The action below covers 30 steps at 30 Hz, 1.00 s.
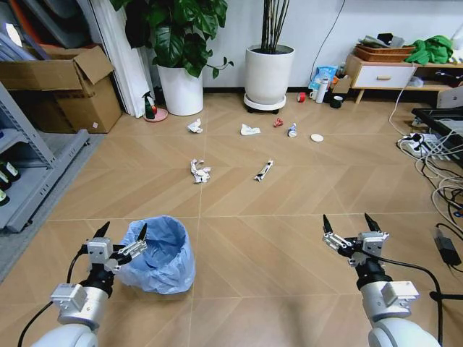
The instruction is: Pick up the trash bin and place the garbage on the floor into it.
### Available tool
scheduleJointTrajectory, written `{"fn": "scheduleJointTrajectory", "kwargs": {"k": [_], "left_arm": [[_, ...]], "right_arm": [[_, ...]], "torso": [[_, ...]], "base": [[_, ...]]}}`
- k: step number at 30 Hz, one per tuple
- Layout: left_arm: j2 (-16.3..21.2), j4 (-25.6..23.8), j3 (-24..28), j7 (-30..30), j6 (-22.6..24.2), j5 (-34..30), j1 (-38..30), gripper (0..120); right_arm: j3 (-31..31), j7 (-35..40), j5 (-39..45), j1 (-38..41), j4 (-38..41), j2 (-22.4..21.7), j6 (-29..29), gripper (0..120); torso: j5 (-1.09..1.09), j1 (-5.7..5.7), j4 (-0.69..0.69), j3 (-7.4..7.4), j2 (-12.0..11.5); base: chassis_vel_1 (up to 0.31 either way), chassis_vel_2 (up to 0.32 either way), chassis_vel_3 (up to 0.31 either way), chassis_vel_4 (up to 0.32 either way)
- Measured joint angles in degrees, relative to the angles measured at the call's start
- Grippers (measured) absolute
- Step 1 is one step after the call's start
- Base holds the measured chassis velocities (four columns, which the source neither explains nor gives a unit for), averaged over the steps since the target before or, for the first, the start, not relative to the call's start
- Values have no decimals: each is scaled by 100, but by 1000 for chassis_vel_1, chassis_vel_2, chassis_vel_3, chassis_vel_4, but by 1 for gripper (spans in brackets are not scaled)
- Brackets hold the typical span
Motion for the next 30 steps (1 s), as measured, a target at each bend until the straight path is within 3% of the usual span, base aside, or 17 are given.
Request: {"fn": "scheduleJointTrajectory", "kwargs": {"k": [11,21,30], "left_arm": [[132,113,5,-3,108,-80,-76,100],[621,419,48,-175,468,-505,-385,100],[1038,656,142,-404,1570,-888,-810,100]], "right_arm": [[0,-1,4,-1,-8,12,-1,100],[27,0,-4,-23,-30,31,0,100],[-38,12,-4,-32,-68,22,-29,100]], "torso": [[0,0,0,0,0],[0,0,0,0,1],[1,0,-1,0,0]], "base": [[0,0,0,0],[0,0,0,0],[0,0,0,0]]}}
